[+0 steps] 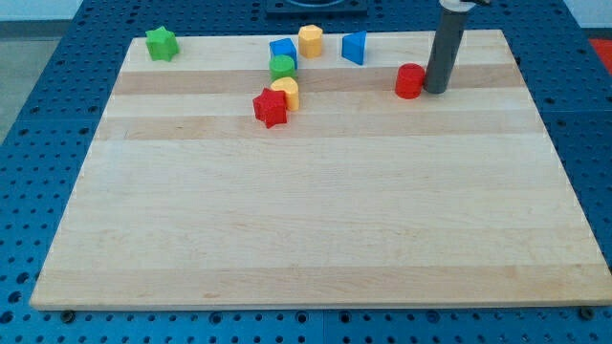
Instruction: Place red circle to the top right of the board
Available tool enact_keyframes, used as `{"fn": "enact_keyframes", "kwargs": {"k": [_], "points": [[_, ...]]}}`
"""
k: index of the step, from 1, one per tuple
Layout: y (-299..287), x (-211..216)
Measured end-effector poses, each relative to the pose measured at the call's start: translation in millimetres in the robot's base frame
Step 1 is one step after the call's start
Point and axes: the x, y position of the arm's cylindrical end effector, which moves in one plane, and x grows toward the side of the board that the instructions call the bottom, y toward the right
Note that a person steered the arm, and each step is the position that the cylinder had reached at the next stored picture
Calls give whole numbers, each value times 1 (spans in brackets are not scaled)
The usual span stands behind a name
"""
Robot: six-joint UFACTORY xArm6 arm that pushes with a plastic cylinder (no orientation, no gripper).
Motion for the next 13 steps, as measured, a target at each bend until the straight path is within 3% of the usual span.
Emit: {"fn": "enact_keyframes", "kwargs": {"k": [2,3,5,8,11,13], "points": [[-57,32],[-59,12],[19,-53],[24,-40],[40,-93],[45,-36]]}}
